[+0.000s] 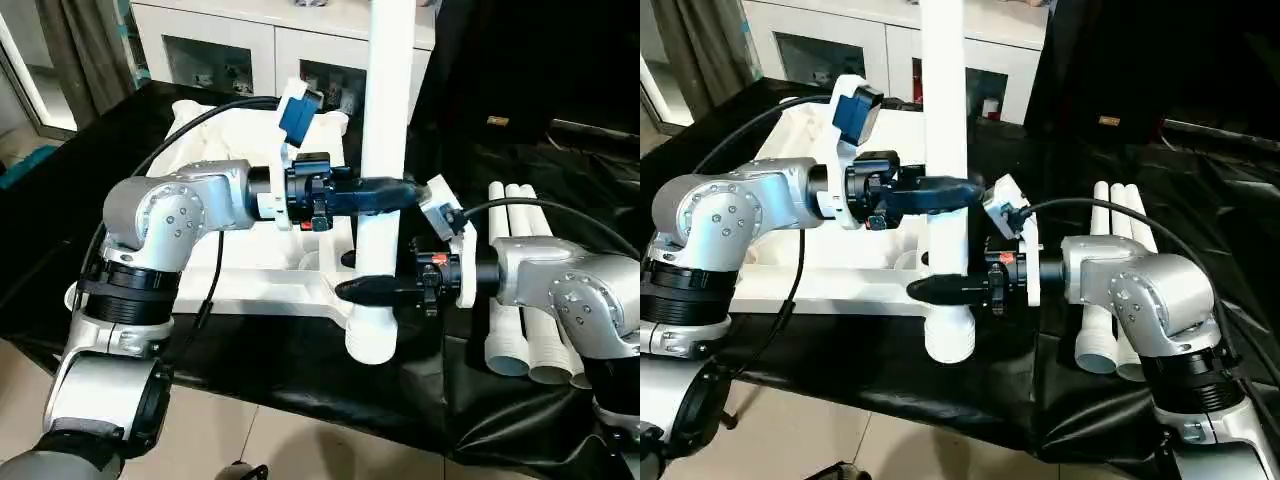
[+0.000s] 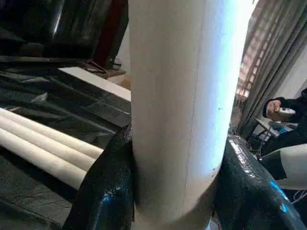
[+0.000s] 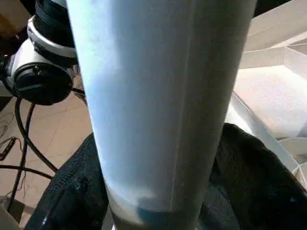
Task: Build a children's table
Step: Pick table leg
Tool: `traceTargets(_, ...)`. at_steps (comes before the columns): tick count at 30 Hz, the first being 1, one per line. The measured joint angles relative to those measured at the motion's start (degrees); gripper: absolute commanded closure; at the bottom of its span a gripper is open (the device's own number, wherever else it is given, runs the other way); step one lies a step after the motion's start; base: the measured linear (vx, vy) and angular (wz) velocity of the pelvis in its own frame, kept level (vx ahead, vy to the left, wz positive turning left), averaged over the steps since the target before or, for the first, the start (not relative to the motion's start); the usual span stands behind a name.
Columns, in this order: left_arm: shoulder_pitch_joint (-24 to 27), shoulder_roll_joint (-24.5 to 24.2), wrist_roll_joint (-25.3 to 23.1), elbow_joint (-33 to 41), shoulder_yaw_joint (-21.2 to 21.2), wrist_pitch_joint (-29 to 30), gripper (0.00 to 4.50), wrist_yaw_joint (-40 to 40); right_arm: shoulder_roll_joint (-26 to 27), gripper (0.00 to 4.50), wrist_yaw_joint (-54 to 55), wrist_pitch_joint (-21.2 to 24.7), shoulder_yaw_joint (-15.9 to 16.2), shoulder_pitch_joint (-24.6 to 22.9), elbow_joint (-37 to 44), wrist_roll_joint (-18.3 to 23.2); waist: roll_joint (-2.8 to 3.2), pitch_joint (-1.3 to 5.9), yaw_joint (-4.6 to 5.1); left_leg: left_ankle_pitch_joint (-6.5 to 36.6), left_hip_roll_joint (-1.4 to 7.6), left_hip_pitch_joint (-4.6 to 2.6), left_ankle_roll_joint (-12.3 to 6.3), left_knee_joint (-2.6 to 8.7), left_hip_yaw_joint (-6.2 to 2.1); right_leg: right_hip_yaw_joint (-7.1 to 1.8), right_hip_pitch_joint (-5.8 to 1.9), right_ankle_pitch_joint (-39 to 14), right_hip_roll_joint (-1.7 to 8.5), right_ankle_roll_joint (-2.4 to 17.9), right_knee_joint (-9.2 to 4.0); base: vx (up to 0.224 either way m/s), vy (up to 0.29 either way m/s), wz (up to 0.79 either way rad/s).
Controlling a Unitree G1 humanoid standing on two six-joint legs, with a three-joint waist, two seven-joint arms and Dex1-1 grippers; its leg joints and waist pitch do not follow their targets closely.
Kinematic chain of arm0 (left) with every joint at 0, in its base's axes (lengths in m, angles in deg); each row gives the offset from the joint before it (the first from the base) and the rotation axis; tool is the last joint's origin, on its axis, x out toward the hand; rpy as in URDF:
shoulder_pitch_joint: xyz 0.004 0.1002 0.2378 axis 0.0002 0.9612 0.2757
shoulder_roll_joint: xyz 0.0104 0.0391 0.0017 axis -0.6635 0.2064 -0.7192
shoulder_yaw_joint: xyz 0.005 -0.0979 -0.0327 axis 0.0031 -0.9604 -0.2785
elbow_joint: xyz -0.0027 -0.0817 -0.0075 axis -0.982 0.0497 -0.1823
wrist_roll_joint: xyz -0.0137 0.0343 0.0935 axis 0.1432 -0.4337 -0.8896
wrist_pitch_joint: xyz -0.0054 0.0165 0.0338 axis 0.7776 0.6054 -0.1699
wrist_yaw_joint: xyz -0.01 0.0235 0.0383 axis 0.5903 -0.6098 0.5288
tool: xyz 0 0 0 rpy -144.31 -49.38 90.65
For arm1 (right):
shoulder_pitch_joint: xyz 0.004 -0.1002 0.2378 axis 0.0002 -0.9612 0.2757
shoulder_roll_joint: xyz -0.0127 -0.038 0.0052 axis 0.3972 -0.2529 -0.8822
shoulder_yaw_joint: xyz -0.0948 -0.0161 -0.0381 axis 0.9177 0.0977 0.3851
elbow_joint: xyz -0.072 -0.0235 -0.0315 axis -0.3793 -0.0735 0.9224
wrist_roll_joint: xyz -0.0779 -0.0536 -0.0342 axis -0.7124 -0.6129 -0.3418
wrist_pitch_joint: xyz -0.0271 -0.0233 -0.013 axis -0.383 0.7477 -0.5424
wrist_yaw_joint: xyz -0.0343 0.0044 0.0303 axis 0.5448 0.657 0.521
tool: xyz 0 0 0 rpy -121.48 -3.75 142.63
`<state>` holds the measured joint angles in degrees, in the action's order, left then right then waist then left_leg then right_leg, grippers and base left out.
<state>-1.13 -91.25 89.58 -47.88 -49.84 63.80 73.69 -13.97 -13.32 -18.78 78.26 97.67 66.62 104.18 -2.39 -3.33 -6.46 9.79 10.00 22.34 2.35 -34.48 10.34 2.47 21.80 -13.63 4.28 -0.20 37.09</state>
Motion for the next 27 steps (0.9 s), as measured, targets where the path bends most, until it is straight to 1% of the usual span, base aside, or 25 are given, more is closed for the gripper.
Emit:
traceTargets(10, 0.00, 0.01, 0.02, 0.00, 0.00, -0.01, 2.68, 0.17, -0.11, 1.33, -0.36, -0.03, 0.27, -1.12, 0.07, 0.06, -0.09, 0.00, 0.00, -0.02, 0.00, 0.00, -0.04, 0.00, 0.00, 0.00, 0.00, 0.00, 0.00, 0.00, 0.00, 0.000, 0.000, 0.00)
traceTargets(19, 0.00, 0.00, 0.02, 0.00, 0.00, -0.02, 2.68, 0.54, -0.10, 1.33, -0.42, -0.03, 0.31, -1.13, 0.07, 0.35, -0.09, 0.01, 0.00, -0.05, 0.00, 0.00, -0.08, -0.01, 0.00, 0.00, -0.01, 0.00, 0.00, 0.00, 0.01, 0.000, 0.000, 0.00)
traceTargets(21, 0.01, 0.01, 0.02, 0.09, 0.00, -0.02, 2.68, 0.54, -0.10, 1.61, -0.41, -0.03, 0.31, -1.13, 0.07, 0.40, -0.09, 0.01, -0.02, -0.05, 0.00, 0.00, -0.08, -0.01, 0.00, 0.00, -0.01, 0.00, 0.00, 0.00, 0.01, 0.000, 0.000, 0.00)
traceTargets(24, 0.01, -0.04, 0.02, 0.13, -0.01, -0.10, 2.68, 0.54, -0.08, 1.73, -0.53, -0.03, 0.47, -1.15, 0.11, 0.79, -0.09, 0.01, -0.01, -0.05, 0.00, 0.00, -0.08, -0.01, 0.00, 0.00, -0.01, 0.00, 0.00, 0.01, 0.01, 0.000, 0.000, 0.00)
traceTargets(26, 0.02, -0.01, 0.02, 0.13, 0.00, -0.09, 2.68, 0.53, -0.07, 2.02, -0.52, -0.03, 0.47, -1.17, 0.12, 1.05, -0.09, 0.01, -0.02, -0.05, 0.00, 0.00, -0.08, -0.01, 0.00, 0.00, -0.01, 0.00, 0.00, 0.01, 0.02, 0.000, 0.000, 0.00)
traceTargets(27, 0.02, -0.01, 0.02, 0.13, -0.01, -0.09, 2.68, 0.53, -0.08, 2.09, -0.52, -0.03, 0.47, -1.19, 0.12, 1.28, -0.09, 0.01, -0.02, -0.05, 0.00, 0.00, -0.08, -0.02, 0.00, 0.00, -0.01, 0.00, 0.00, 0.01, 0.02, 0.000, 0.000, 0.00)
